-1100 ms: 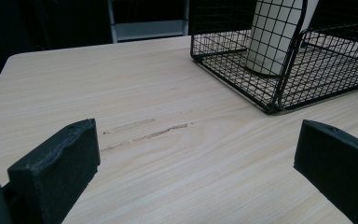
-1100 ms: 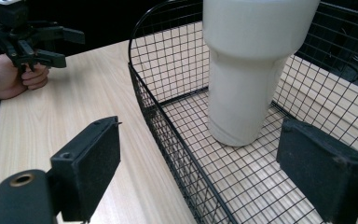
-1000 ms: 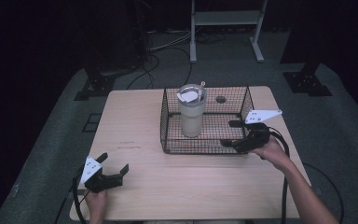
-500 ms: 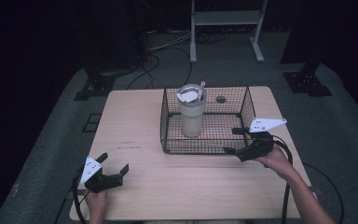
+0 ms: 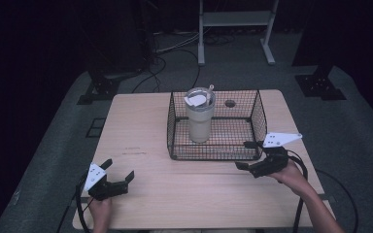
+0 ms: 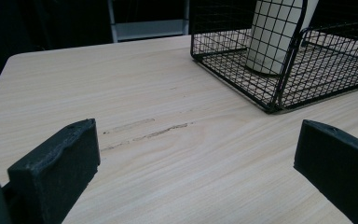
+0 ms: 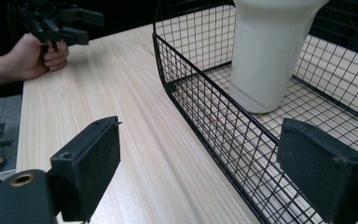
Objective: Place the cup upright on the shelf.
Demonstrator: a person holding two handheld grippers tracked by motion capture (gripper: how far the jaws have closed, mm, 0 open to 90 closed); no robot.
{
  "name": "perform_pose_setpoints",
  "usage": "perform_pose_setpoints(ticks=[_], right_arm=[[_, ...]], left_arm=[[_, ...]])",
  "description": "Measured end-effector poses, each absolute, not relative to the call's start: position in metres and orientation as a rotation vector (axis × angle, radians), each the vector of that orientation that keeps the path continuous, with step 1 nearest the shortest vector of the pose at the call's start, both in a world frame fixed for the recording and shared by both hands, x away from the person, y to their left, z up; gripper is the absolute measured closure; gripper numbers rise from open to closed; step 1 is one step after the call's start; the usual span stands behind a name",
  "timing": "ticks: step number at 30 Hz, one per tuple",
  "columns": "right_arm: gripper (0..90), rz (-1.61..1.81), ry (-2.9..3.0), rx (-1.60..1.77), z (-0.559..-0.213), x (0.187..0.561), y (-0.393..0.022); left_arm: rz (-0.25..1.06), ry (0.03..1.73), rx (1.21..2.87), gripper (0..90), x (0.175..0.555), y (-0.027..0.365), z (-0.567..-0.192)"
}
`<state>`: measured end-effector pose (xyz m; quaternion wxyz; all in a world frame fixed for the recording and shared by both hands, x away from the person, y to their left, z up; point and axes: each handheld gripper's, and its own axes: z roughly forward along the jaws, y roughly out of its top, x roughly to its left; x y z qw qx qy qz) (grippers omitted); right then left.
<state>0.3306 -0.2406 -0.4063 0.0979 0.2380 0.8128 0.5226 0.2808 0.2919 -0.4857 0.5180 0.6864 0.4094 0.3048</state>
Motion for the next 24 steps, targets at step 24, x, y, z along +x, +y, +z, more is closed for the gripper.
perform_pose_setpoints(ticks=[24], right_arm=[[12.9, 1.539, 2.419, 0.731, -0.433, 0.308, -0.251]], left_arm=[[0.733, 0.983, 1.647, 0.0, 0.281, 0.292, -0.486]])
